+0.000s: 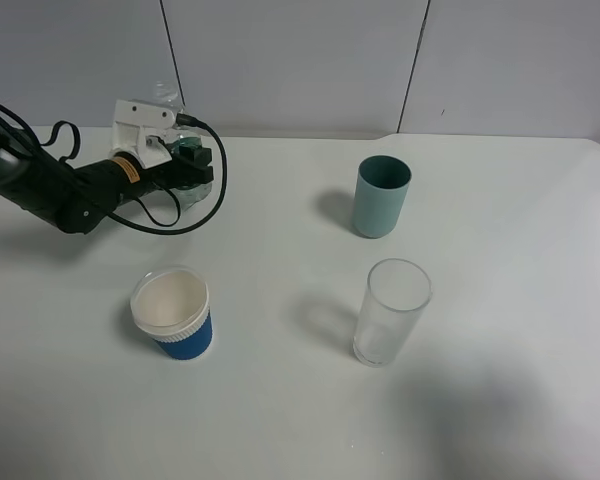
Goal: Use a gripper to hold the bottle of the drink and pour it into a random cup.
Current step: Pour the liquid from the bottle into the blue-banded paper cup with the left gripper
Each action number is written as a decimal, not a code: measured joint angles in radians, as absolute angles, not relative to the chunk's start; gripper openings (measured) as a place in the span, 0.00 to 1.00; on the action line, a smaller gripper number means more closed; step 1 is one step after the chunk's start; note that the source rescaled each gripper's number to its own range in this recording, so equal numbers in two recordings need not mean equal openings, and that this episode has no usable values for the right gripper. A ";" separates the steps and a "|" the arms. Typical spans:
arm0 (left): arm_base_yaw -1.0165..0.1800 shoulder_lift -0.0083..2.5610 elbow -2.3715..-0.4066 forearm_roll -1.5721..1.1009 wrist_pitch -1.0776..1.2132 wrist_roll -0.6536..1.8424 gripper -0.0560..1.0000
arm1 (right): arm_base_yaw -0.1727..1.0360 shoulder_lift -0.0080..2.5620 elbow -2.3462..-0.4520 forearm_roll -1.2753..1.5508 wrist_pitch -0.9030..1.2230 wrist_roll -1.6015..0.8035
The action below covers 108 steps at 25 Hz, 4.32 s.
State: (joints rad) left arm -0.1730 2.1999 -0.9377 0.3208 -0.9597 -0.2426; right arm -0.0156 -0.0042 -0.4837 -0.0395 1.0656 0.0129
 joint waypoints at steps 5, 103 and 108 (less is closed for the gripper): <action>-0.173 2.137 -0.921 0.333 -0.954 -0.199 0.06 | -0.016 -0.004 -0.484 -0.039 1.066 0.013; 0.098 1.808 -0.492 1.041 -1.195 0.859 0.06 | -0.016 -0.004 -0.484 -0.039 1.066 0.013; 0.098 1.808 -0.481 1.024 -1.194 0.918 0.06 | -0.016 -0.004 -0.484 -0.039 1.066 0.013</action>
State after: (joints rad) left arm 0.0978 1.8077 -0.4811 1.0244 -1.1937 0.9182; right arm -0.0156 -0.0042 -0.4837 -0.0395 1.0656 0.0129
